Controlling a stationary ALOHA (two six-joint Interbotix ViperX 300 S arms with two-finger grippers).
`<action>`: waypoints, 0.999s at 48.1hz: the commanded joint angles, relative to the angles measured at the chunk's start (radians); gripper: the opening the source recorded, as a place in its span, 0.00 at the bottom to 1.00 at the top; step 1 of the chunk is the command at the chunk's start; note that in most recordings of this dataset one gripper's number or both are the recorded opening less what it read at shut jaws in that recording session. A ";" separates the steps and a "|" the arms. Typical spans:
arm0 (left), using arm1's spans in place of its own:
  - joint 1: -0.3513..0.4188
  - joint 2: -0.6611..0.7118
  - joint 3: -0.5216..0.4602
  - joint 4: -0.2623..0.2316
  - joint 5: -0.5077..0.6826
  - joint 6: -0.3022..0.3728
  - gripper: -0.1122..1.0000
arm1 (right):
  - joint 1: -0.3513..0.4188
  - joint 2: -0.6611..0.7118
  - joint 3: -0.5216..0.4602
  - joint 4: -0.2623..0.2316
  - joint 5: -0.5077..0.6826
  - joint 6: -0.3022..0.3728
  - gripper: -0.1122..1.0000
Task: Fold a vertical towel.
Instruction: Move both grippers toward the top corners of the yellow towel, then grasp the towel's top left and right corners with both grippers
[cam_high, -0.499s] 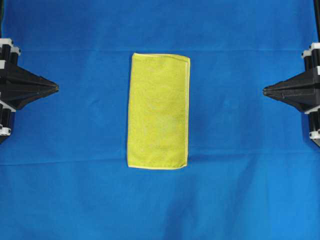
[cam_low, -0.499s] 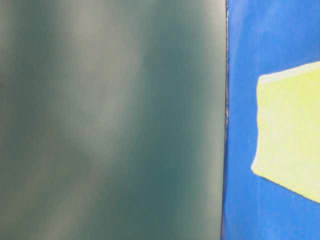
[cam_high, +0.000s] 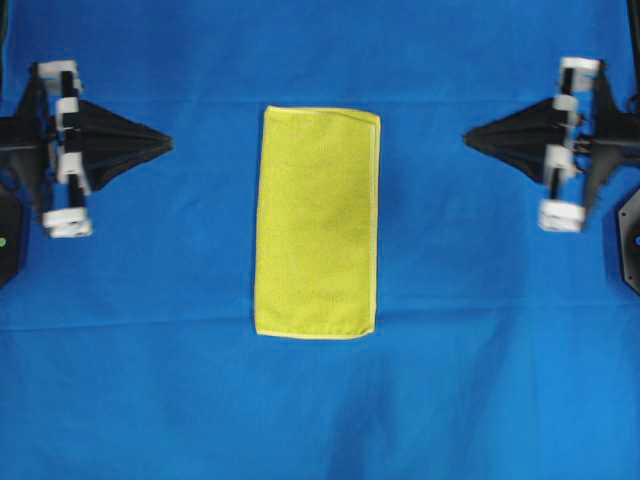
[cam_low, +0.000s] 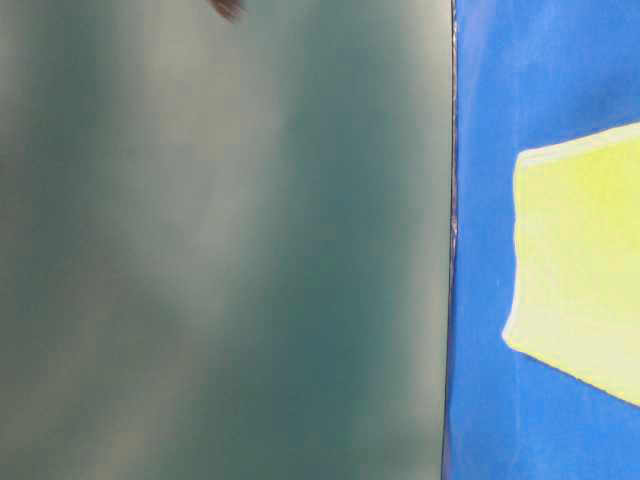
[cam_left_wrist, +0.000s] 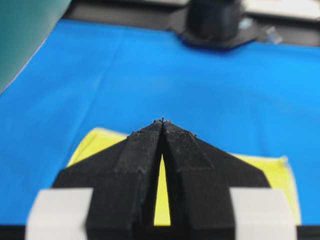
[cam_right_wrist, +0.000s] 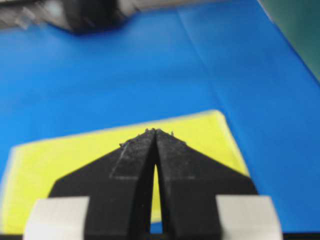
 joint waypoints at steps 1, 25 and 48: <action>0.034 0.060 -0.034 -0.002 -0.014 -0.002 0.10 | -0.057 0.097 -0.055 0.000 0.006 -0.002 0.10; 0.183 0.577 -0.202 -0.002 -0.075 -0.002 0.62 | -0.178 0.586 -0.290 -0.061 0.060 -0.015 0.51; 0.235 0.891 -0.325 -0.002 -0.169 0.000 0.73 | -0.195 0.819 -0.379 -0.080 0.041 -0.015 0.58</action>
